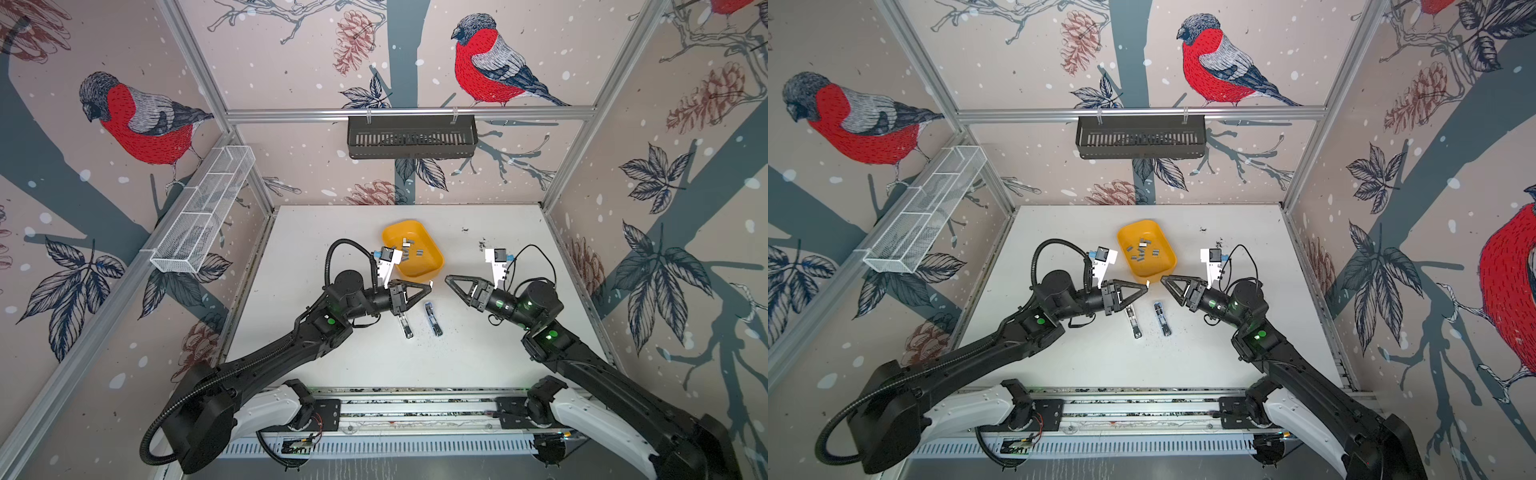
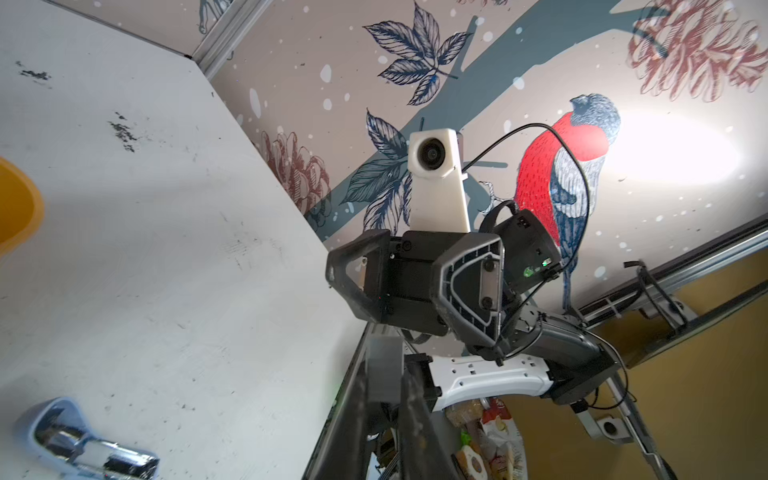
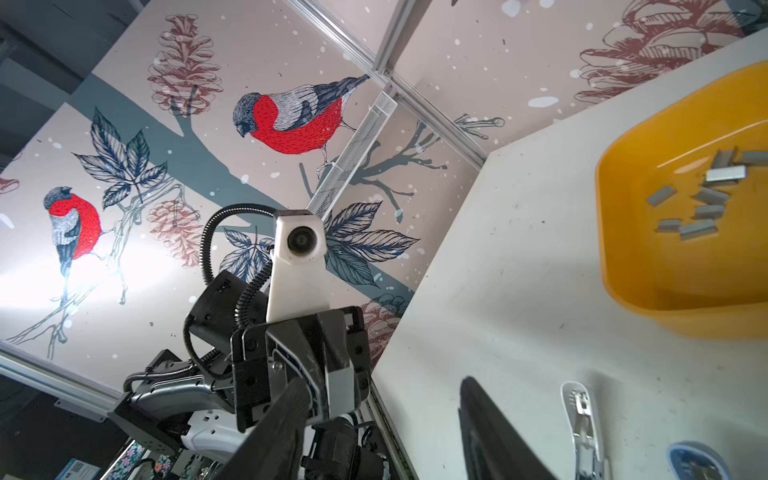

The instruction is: Load the staples into the stapler

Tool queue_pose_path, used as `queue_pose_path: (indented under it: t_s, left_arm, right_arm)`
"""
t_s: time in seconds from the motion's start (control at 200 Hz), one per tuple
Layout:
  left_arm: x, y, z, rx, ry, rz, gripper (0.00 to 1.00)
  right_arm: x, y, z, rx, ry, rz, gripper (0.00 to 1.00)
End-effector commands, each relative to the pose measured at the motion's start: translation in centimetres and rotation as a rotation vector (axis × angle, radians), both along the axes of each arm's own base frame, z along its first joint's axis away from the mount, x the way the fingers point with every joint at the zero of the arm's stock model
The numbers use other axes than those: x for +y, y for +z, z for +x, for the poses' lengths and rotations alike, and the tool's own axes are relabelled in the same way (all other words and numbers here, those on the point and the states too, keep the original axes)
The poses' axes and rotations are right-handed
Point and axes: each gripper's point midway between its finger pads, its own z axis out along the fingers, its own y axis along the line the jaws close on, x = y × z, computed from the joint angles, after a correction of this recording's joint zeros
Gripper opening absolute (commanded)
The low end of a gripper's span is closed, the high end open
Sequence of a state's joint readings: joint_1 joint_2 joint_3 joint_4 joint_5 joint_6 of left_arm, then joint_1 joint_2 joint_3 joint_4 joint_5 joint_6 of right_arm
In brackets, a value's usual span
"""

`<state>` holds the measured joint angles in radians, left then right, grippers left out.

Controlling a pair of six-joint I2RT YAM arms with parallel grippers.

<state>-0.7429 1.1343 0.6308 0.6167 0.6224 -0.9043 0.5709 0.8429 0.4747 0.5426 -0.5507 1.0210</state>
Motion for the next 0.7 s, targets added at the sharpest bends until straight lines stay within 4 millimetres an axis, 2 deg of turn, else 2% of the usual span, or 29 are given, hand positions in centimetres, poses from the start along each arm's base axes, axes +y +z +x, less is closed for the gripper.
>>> queue_pose_path:
  t_s: [0.0, 0.295, 0.69]
  left_arm:
    - [0.0, 3.1, -0.8, -0.055, -0.045, -0.113, 0.15]
    - [-0.1, 4.4, -1.1, -0.072, -0.068, -0.137, 0.15]
    - [-0.1, 4.1, -1.0, -0.074, -0.06, -0.121, 0.15]
  right_arm:
    - [0.3, 2.8, -0.7, -0.063, 0.036, 0.065, 0.59]
    - [1.3, 4.3, -1.4, -0.082, 0.095, 0.081, 0.58]
    - [2.7, 4.7, -2.0, -0.093, 0.14, 0.086, 0.51]
